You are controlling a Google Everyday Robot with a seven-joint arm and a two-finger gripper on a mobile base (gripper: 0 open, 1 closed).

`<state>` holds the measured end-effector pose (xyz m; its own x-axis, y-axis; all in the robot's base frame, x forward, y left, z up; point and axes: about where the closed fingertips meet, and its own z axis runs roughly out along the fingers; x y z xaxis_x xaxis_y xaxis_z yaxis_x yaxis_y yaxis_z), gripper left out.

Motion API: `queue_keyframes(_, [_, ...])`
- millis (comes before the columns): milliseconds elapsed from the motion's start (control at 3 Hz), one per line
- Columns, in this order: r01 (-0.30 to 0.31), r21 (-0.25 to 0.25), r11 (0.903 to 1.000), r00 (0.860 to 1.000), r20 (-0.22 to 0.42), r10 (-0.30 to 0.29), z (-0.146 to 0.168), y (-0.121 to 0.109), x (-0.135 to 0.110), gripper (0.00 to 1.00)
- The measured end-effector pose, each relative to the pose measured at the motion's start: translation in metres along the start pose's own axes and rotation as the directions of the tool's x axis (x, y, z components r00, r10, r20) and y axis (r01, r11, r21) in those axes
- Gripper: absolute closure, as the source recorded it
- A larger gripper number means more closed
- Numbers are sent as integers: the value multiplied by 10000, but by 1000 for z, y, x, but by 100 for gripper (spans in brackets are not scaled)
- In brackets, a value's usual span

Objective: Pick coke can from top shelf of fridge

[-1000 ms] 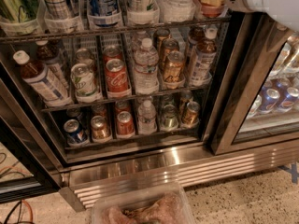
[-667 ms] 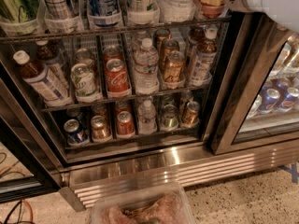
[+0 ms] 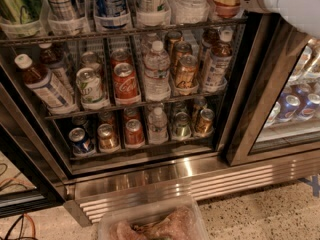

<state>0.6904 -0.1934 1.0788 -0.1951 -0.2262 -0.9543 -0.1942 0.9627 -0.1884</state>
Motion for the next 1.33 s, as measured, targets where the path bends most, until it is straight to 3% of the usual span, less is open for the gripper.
queue_keyframes(1333, [-156, 156, 9998, 9997, 210, 153, 5, 0, -3, 42])
